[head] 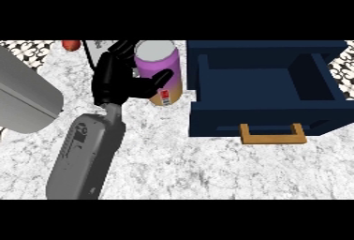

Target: Pick up the can, place it into the drawer and close the drawer

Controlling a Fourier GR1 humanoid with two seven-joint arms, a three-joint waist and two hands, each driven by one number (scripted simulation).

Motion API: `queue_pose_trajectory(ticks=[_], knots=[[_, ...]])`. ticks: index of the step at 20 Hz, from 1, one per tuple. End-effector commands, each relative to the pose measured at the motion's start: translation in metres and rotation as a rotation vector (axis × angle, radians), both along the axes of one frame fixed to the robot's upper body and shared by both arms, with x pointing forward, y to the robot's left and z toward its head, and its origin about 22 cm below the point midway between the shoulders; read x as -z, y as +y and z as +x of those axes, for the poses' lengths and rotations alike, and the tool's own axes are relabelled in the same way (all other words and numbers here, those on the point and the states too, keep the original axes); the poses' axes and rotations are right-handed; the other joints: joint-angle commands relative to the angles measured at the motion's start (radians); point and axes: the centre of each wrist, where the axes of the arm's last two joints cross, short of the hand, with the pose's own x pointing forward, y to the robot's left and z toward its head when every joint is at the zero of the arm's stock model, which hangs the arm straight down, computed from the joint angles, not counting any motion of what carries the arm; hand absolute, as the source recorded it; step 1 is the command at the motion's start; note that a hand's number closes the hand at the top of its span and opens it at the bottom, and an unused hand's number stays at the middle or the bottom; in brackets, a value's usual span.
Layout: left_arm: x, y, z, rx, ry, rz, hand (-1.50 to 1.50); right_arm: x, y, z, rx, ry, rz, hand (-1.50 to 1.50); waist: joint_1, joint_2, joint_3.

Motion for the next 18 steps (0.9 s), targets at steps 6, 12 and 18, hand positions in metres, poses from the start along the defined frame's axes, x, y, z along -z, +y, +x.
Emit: queue_pose_trajectory(ticks=[6, 12, 18], knots=[[-0.049, -0.053, 0.019, 0.004, -0.008, 0.026, 1.5, 0.009, -0.003, -0.002, -0.004, 0.015, 0.013, -1.5, -0.012, 0.0, 0.0], [-0.065, -0.074, 0.046, -0.005, -0.006, 0.033, 1.5, -0.003, 0.004, 0.007, -0.043, -0.009, 0.01, -1.5, -0.02, 0.004, 0.0], [-0.078, -0.102, 0.05, 0.013, -0.026, 0.065, 1.5, -0.014, -0.003, 0.011, -0.019, -0.009, 0.001, -1.5, -0.023, 0.005, 0.0]])
